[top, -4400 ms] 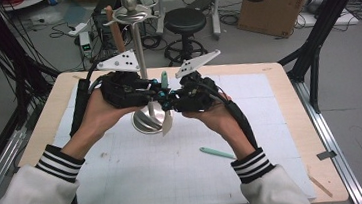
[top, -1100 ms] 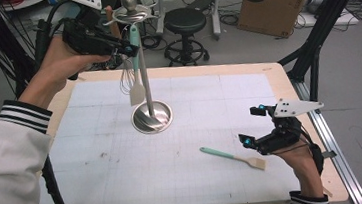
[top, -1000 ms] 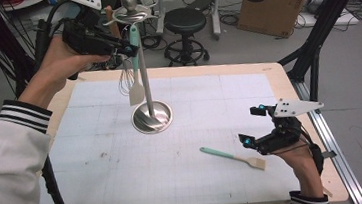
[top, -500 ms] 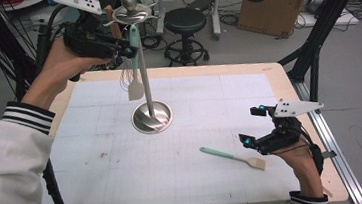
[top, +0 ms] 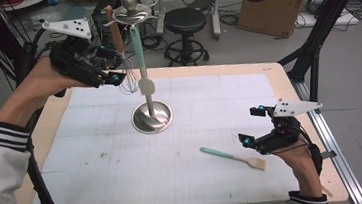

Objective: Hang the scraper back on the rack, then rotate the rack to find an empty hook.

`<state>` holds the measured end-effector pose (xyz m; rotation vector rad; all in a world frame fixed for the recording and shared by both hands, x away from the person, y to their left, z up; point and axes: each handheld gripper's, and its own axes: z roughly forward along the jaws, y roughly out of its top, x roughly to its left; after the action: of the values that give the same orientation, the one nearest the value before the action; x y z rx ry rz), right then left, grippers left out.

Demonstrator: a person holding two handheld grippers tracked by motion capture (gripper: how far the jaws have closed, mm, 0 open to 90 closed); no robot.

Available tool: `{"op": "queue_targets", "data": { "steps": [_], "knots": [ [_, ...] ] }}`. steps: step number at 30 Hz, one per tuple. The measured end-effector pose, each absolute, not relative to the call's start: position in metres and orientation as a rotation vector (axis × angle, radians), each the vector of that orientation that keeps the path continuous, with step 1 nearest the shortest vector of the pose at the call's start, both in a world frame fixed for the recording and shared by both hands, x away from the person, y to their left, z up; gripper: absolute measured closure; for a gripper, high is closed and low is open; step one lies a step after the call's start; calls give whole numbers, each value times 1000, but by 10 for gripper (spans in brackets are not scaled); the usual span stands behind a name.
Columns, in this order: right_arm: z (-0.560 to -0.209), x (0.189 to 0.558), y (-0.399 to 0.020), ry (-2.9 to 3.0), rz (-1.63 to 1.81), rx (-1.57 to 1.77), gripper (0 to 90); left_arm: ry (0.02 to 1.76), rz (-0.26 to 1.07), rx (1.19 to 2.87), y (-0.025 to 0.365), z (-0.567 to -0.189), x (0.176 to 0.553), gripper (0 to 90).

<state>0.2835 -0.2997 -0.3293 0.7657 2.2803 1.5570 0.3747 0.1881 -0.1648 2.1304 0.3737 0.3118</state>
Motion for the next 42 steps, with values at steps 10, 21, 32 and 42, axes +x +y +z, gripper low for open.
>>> {"op": "queue_targets", "data": {
  "steps": [10,21,32,42],
  "knots": [
    [-334,287,-302,2288,1551,797,3,383,312,2121,205,-172,362,17],
    [-335,287,-304,2287,1542,813,3,389,351,2105,209,-147,354,222],
    [-342,293,-308,2301,1516,827,4,399,371,2104,205,-126,355,793],
    [-343,292,-309,2315,1523,838,4,396,407,2098,198,-105,362,898]
  ]
}}
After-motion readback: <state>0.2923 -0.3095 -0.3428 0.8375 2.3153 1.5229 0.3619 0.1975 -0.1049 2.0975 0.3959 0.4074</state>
